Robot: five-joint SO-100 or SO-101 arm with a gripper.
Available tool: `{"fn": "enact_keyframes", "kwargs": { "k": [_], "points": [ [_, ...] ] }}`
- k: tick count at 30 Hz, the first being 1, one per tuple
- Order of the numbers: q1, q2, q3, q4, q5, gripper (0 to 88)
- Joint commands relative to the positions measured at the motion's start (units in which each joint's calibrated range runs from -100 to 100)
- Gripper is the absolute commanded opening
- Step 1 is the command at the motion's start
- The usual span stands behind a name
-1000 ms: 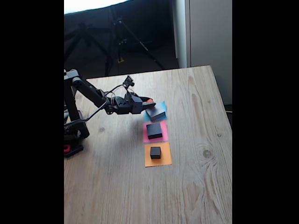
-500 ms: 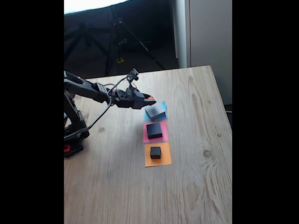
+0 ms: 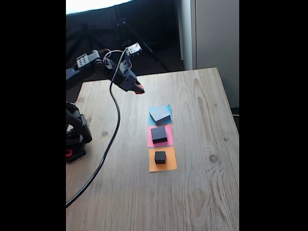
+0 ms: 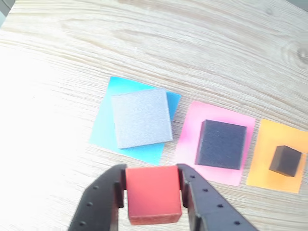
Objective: Tower of hanoi
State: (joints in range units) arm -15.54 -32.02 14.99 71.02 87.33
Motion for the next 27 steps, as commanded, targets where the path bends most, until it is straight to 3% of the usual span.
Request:
{"fn": "enact_keyframes", "kwargs": {
  "k": [1,10,18,21,27],
  "points": [
    [5.5,-4.2,-10.4,9.2,4.1,0.4],
    [17.6,-7.0,-18.1,19.3,12.7,0.4],
    [28.2,-9.8,-16.4,21.7,12.7,0.5],
    [31.1,-10.7,-11.5,17.5,12.7,0.5],
    [33.9,-13.7,8.7,-1.6,12.7,0.4]
  ]
}}
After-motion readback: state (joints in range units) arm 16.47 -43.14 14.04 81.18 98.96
